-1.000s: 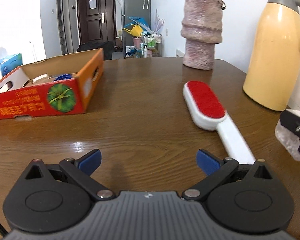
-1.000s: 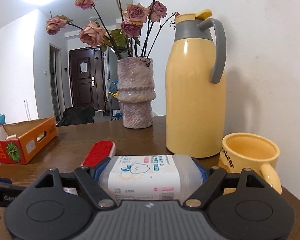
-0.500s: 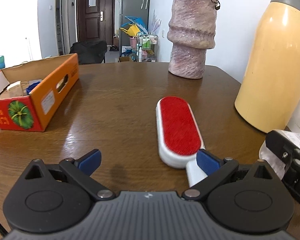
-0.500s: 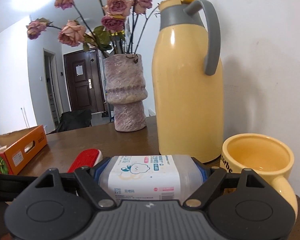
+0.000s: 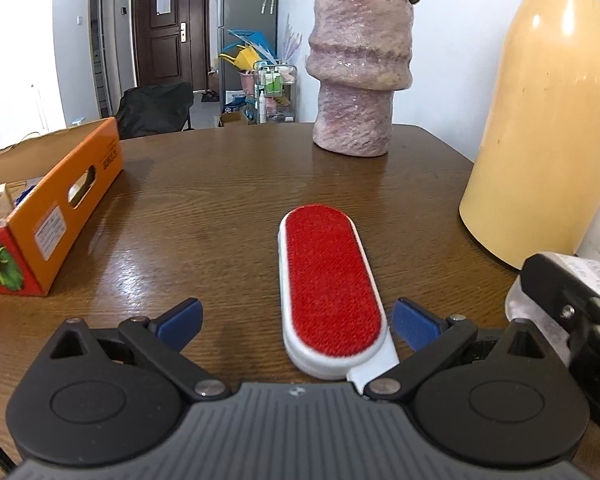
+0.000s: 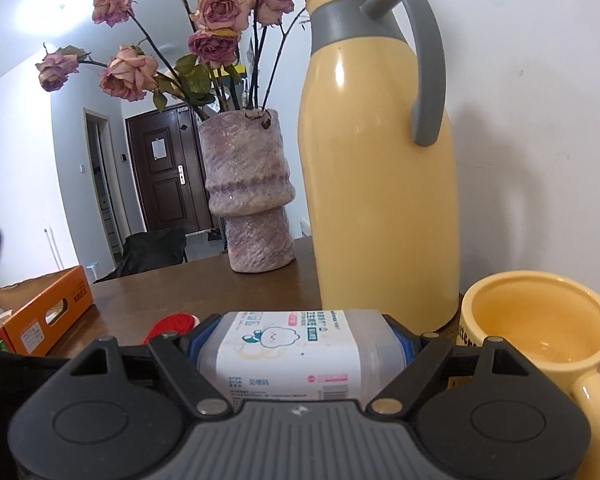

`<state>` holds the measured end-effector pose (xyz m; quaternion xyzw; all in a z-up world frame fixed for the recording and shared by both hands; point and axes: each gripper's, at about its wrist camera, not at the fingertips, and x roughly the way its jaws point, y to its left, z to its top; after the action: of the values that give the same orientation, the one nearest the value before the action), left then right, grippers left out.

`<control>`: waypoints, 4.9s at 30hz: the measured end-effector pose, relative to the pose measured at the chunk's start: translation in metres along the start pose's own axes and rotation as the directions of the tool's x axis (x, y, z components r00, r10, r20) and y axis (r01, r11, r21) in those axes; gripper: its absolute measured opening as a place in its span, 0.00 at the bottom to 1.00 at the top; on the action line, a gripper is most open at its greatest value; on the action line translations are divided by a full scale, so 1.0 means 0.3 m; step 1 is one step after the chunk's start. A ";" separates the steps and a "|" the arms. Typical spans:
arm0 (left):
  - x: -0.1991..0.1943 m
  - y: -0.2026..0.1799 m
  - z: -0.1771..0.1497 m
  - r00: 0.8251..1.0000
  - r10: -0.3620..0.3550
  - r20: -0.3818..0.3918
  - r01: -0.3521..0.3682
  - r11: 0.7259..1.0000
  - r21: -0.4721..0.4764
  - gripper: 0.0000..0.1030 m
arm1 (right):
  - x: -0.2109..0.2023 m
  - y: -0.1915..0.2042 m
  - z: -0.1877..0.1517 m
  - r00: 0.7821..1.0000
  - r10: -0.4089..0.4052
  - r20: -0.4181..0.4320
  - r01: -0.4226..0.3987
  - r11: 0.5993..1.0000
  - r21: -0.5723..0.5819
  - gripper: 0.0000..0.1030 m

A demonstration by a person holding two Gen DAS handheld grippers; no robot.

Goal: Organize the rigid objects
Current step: 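Grasp the red-and-white lint brush with the left gripper while the right gripper holds the wet-wipe pack, then carry the lint brush and wet-wipe pack with both tools over the box, then open both grippers to drop the lint brush and wet-wipe pack into the box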

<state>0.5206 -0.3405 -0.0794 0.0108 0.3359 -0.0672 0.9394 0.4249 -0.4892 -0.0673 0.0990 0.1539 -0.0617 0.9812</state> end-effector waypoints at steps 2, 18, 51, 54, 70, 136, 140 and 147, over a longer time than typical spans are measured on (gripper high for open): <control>0.015 -0.006 0.007 1.000 -0.006 -0.007 0.006 1.000 0.011 1.00 | -0.006 0.000 0.000 1.000 0.000 0.005 0.000 1.000 -0.002 0.79; 0.024 0.017 -0.001 0.998 -0.044 -0.035 0.046 0.998 0.039 0.55 | -0.011 -0.006 0.001 1.000 0.017 0.007 -0.017 1.000 0.000 0.79; -0.246 0.301 -0.088 0.998 -0.024 0.058 0.025 1.000 -0.013 0.55 | -0.155 0.215 -0.047 0.995 0.060 0.076 -0.059 0.998 -0.014 0.79; -0.285 0.356 -0.107 0.998 -0.018 0.066 0.020 1.000 -0.023 0.55 | -0.177 0.263 -0.061 0.995 0.069 0.076 -0.069 0.998 -0.011 0.79; -0.489 0.709 -0.181 0.990 0.058 0.126 -0.046 0.994 -0.094 0.55 | -0.297 0.593 -0.158 0.986 0.146 0.075 -0.144 0.989 -0.032 0.79; -0.310 1.295 0.209 0.941 0.239 0.240 -0.181 0.953 -0.242 0.55 | 0.129 1.253 -0.055 0.952 0.266 0.154 -0.257 0.963 -0.077 0.79; -0.244 1.311 0.253 0.942 0.244 0.231 -0.190 0.954 -0.234 0.55 | 0.186 1.272 -0.035 0.950 0.279 0.143 -0.269 0.959 -0.085 0.79; -0.149 1.343 0.301 0.947 0.250 0.199 -0.207 0.955 -0.214 0.55 | 0.288 1.312 -0.003 0.953 0.285 0.105 -0.273 0.955 -0.113 0.79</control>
<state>0.5970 0.0580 0.0085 -0.0478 0.2291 0.0743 0.9694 0.5660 -0.1141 -0.0264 0.0680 0.0817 0.0791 0.9912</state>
